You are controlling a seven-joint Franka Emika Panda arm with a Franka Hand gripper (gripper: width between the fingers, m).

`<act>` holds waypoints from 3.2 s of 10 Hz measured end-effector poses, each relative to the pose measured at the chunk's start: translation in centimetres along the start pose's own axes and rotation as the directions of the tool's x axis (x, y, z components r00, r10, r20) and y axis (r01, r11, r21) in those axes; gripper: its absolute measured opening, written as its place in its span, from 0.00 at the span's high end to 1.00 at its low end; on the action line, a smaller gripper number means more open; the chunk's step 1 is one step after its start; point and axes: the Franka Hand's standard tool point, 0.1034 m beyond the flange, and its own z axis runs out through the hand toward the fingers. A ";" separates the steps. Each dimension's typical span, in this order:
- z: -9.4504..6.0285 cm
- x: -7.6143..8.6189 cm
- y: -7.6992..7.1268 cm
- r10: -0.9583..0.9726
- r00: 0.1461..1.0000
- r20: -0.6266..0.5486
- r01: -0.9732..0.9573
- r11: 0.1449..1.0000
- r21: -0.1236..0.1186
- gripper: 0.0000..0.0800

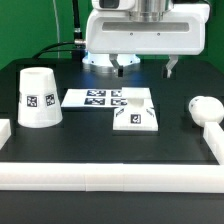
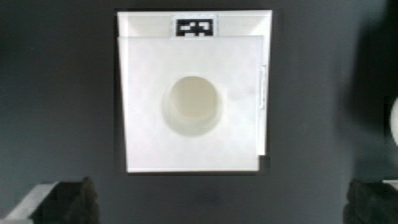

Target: Assemble lamp

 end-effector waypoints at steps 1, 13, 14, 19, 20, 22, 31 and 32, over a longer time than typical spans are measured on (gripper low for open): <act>0.4 -0.2 0.2 0.006 1.000 0.005 -0.006 1.000 -0.001 0.13; 4.6 -1.6 1.5 -0.070 0.998 0.005 0.070 0.998 0.003 0.25; 4.6 -1.6 1.4 -0.067 0.998 0.005 0.067 0.998 0.005 0.34; 4.5 -1.6 1.4 -0.070 0.998 0.005 0.070 0.998 0.006 0.34; 4.5 -1.6 1.4 -0.070 0.998 0.005 0.070 0.998 0.006 0.34; 4.6 -1.5 1.4 -0.070 0.998 0.005 0.070 0.998 0.006 0.33; 3.4 9.3 -1.2 -0.079 0.994 -0.073 0.080 0.997 0.019 0.33; 3.3 10.6 -1.8 -0.085 0.993 -0.081 0.087 0.996 0.020 0.33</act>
Offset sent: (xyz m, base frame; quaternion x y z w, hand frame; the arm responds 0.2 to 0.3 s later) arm -0.0172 -0.0091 -0.0271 -0.0076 0.0257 -0.0186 0.9995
